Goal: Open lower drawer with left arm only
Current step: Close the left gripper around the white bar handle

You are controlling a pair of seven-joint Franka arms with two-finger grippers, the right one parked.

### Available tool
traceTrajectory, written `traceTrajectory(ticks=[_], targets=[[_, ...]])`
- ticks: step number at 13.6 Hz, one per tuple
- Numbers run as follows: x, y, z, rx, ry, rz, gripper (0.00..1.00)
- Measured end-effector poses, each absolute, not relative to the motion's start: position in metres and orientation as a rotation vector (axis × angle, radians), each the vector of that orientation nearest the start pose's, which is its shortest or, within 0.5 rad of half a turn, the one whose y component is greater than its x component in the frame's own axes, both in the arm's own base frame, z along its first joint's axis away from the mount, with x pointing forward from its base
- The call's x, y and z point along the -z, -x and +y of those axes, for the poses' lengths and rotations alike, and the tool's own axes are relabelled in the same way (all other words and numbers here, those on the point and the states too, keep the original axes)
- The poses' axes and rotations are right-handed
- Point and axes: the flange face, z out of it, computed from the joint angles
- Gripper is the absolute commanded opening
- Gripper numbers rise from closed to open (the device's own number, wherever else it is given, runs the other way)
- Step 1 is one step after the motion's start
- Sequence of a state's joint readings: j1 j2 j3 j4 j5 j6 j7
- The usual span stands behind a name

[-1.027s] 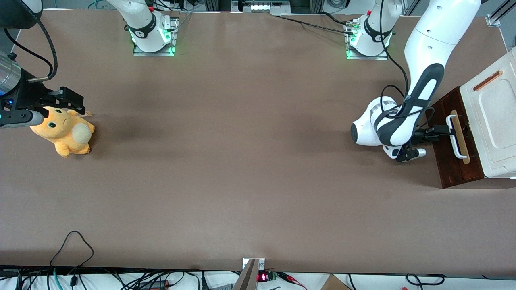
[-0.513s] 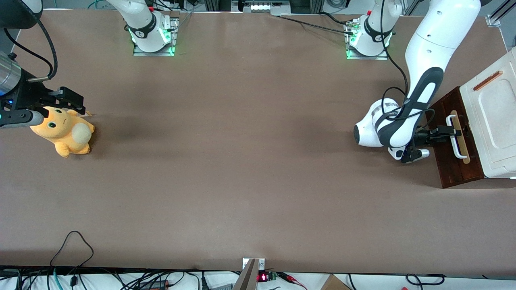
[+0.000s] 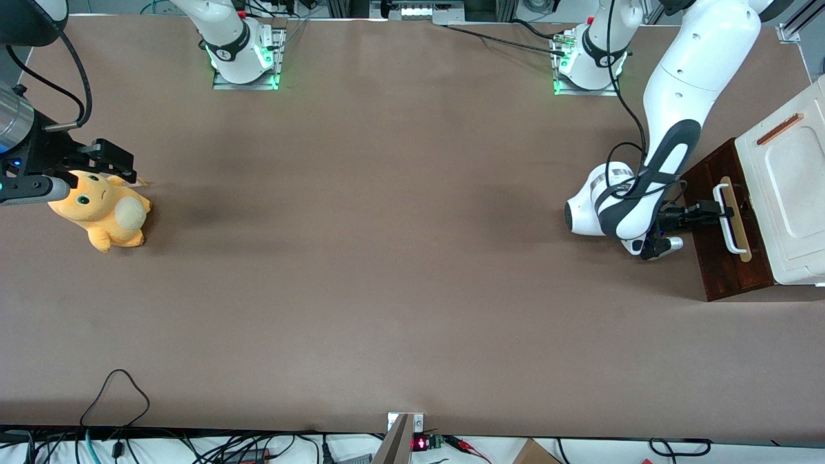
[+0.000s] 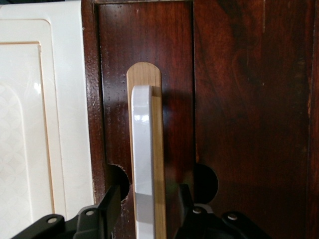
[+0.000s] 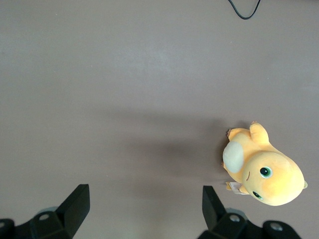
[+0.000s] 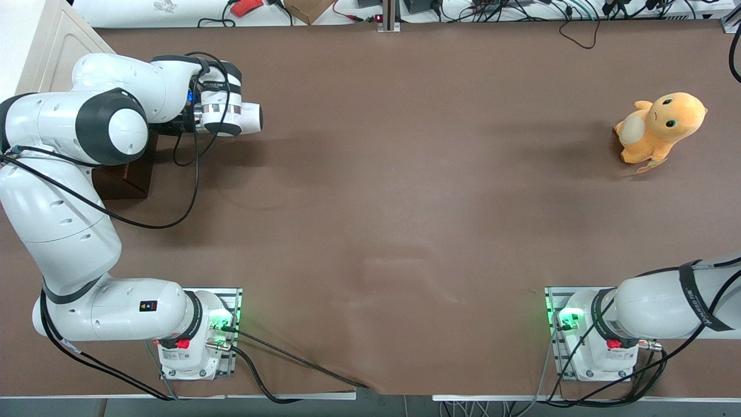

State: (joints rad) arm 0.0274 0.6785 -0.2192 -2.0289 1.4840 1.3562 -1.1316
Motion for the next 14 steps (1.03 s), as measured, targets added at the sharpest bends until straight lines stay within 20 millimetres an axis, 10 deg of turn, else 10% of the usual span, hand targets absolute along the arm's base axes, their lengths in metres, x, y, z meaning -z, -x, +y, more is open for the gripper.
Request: traceTrajectory(ticks=[14], targets=[[-0.138,-0.527,0.035,-0.025,1.517,0.003,0.38]])
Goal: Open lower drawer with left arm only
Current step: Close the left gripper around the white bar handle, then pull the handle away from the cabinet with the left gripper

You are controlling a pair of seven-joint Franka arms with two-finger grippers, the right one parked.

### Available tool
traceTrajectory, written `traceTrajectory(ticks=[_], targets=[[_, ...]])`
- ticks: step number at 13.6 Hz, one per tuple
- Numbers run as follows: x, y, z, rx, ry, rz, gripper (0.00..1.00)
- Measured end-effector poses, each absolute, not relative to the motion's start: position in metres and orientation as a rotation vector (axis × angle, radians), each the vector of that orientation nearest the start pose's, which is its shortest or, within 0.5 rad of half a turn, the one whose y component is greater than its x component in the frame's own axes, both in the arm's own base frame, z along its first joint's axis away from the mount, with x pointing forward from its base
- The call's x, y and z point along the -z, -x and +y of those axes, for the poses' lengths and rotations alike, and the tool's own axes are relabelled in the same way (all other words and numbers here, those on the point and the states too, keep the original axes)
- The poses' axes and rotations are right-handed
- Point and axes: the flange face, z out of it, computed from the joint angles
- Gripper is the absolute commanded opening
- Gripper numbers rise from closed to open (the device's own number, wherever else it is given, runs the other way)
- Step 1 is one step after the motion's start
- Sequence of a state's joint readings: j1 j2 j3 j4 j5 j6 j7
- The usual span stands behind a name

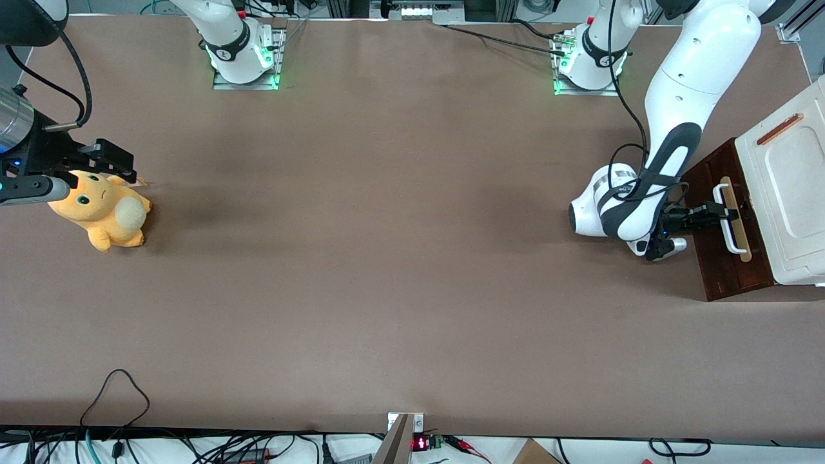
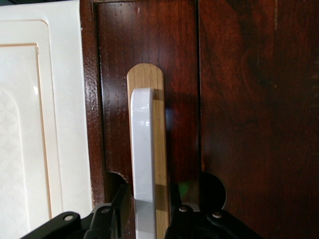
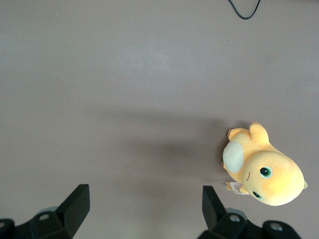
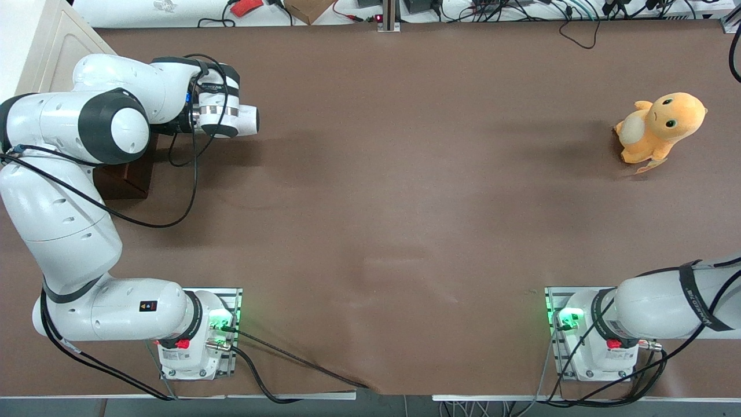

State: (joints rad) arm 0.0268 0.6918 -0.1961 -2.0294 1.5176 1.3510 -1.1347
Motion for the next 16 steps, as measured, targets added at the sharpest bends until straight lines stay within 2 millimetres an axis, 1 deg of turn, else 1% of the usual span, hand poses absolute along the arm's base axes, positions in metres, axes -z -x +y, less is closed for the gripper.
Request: traceTrajectory(ticks=[1,3,7,13,16], targets=[[-0.138,-0.5269,0.035,-0.025,1.516,0.002,0.35],[-0.1379,-0.5268,0.0351,-0.025,1.516,0.002,0.24],[-0.138,-0.5267,0.0352,-0.024,1.514,0.001,0.21],[-0.1383,-0.5267,0.0352,-0.02,1.51,-0.003,0.02],[-0.1379,-0.5263,0.0349,-0.017,1.508,-0.006,0.0]])
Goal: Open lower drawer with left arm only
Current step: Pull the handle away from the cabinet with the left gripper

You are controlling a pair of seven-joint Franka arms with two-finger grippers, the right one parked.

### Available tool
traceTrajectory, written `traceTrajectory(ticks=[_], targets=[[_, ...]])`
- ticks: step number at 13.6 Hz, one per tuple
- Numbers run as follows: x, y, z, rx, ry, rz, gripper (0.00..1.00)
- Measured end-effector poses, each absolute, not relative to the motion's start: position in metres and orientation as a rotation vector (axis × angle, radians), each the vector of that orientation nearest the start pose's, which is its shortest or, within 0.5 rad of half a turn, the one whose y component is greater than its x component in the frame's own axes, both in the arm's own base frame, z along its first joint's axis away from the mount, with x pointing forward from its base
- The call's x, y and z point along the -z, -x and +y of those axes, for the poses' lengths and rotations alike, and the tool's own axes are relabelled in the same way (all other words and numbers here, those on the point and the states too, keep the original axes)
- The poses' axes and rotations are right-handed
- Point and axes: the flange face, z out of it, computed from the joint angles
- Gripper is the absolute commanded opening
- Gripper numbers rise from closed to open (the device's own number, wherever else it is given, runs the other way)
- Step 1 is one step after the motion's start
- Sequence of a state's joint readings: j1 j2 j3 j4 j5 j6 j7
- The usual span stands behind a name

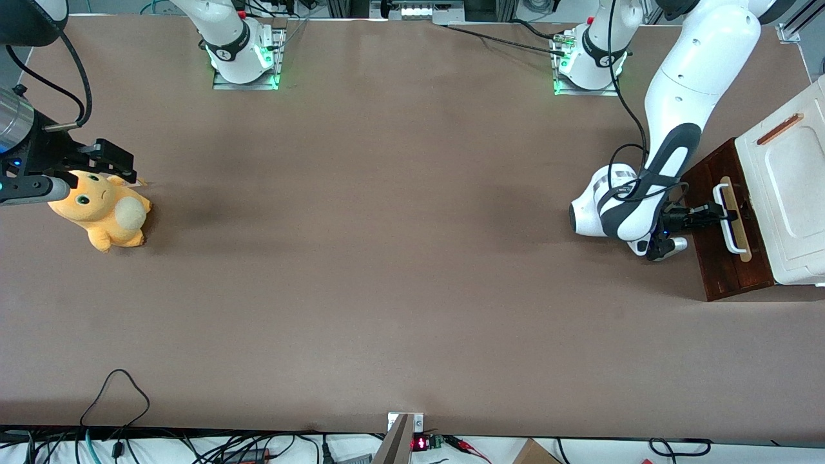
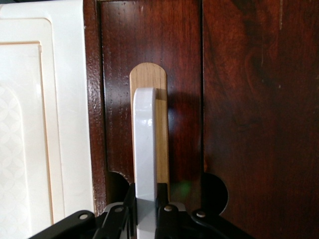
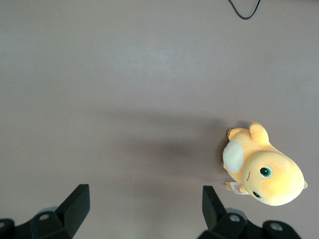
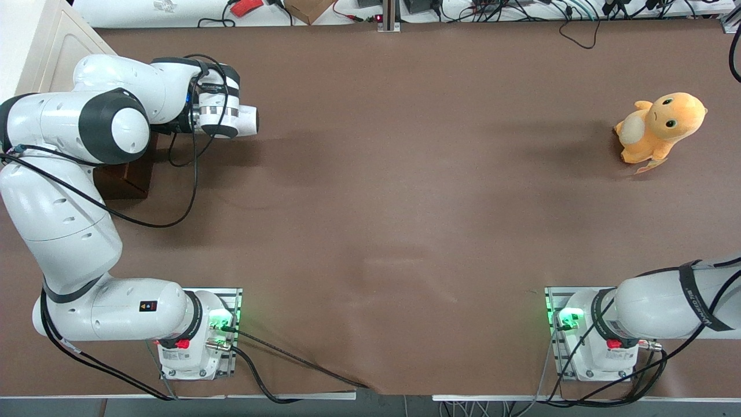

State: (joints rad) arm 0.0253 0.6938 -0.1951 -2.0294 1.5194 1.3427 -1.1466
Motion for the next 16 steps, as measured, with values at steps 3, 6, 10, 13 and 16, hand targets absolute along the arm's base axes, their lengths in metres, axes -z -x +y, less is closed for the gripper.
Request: traceTrajectory(ticks=[3,6,10,13,16], targets=[[-0.137,-0.526,0.033,-0.015,1.504,-0.005,0.0],[-0.136,-0.524,0.021,-0.005,1.496,0.008,0.0],[-0.137,-0.521,-0.017,0.029,1.501,0.045,0.0],[-0.139,-0.518,-0.046,0.059,1.511,0.072,0.0],[-0.143,-0.513,-0.073,0.08,1.524,0.093,0.0]])
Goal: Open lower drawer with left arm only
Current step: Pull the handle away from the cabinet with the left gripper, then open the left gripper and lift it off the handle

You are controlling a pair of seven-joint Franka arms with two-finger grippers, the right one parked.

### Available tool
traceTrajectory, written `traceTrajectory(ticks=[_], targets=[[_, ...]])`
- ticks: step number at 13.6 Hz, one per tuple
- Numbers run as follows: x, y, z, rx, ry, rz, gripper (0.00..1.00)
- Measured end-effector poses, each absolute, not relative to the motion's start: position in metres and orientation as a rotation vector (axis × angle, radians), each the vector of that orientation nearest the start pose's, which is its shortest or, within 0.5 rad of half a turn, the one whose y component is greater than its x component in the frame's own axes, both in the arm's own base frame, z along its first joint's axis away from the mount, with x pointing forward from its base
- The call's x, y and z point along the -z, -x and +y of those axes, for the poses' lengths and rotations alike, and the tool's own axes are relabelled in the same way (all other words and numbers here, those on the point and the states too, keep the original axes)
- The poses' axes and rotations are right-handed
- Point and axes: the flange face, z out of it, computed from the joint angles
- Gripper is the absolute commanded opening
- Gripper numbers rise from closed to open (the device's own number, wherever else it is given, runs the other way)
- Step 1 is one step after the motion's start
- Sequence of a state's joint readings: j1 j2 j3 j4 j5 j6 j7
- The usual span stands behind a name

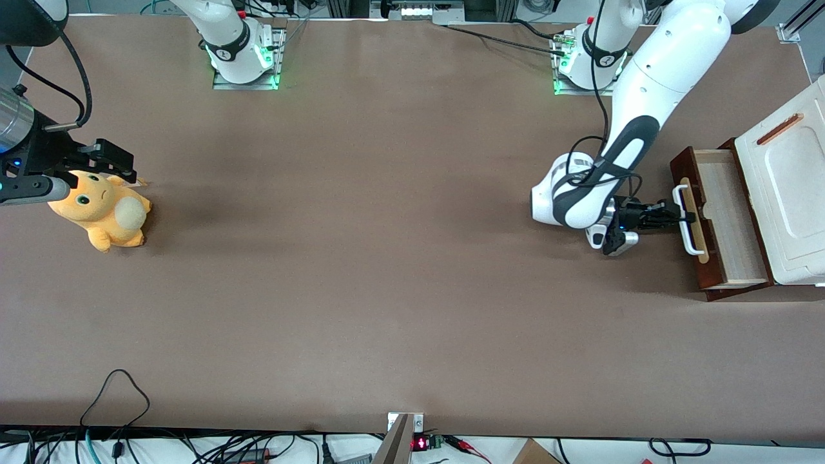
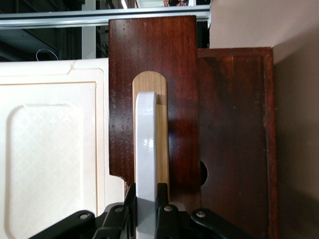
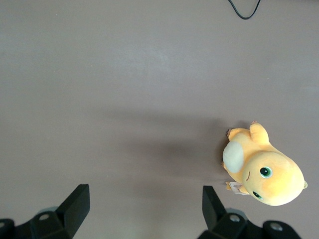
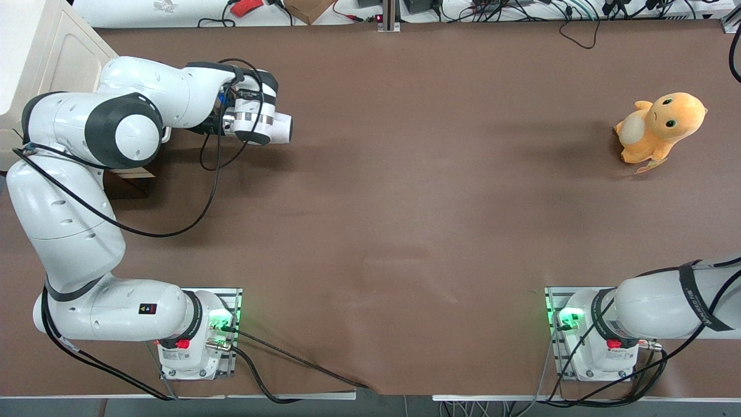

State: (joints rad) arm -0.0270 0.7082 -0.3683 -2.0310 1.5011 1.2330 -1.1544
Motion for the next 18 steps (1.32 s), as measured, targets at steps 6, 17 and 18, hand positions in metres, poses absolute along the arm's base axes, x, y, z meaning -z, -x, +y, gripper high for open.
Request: traceTrajectory(ticks=[6,17,18], targets=[[-0.142,-0.513,-0.082,0.109,1.534,0.079,1.0],[-0.231,-0.555,-0.143,0.016,1.909,-0.082,1.0],[-0.261,-0.565,-0.149,-0.021,1.996,-0.092,1.0]])
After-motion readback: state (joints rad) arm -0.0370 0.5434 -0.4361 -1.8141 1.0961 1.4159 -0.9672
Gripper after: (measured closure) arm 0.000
